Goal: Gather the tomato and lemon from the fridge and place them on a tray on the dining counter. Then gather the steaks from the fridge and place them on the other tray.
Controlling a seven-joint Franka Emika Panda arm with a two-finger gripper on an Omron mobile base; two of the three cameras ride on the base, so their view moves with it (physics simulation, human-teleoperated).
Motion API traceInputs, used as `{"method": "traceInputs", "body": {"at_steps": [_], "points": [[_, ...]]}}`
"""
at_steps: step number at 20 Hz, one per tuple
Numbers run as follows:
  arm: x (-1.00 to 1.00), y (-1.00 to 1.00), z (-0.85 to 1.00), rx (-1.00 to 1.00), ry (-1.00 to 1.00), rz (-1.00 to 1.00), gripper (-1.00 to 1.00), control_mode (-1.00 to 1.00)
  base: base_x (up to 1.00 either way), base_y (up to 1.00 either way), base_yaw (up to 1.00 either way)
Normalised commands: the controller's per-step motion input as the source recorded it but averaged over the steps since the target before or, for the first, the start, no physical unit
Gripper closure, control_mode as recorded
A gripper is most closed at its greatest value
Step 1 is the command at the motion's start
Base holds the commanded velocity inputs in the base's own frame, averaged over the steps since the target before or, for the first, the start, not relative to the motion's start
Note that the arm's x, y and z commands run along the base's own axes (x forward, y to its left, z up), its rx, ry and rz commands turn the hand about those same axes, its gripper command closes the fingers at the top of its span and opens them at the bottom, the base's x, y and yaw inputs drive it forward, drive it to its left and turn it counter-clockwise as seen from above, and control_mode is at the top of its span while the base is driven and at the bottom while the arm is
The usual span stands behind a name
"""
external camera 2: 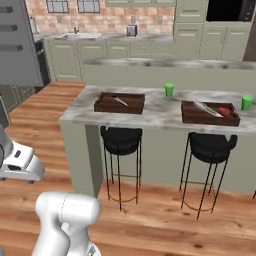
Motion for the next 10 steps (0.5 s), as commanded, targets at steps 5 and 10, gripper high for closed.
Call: {"method": "traceInputs", "body": {"at_steps": [5, 10], "points": [[0.00, 0.00, 0.00, 0.00, 0.00, 0.00, -1.00, 1.00, 0.45, 1.00, 0.00], [0.00, 0.00, 0.00, 0.00, 0.00, 0.00, -1.00, 1.00, 0.63, 1.00, 0.00]]}}
